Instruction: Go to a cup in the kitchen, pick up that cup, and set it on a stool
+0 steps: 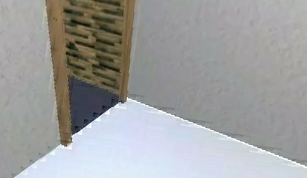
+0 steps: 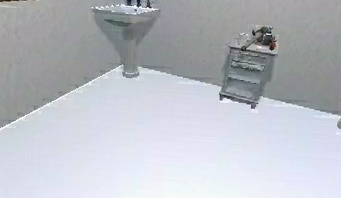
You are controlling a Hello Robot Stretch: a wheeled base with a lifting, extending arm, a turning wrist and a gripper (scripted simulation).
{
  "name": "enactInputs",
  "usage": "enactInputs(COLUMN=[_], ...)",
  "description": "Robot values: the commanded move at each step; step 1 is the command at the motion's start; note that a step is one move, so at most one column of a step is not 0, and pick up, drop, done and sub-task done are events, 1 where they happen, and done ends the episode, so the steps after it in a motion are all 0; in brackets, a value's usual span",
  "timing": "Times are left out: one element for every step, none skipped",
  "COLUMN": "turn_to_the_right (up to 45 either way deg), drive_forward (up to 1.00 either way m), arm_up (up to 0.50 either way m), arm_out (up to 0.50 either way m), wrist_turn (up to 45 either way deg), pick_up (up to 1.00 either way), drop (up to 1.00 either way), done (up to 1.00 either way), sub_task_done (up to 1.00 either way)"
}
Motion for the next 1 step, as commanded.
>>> enactInputs(turn_to_the_right=[0.0], drive_forward=[1.00], arm_up=[0.00], arm_out=[0.00], wrist_turn=[0.0], pick_up=[0.00], drop=[0.00], done=[0.00], sub_task_done=[0.00])
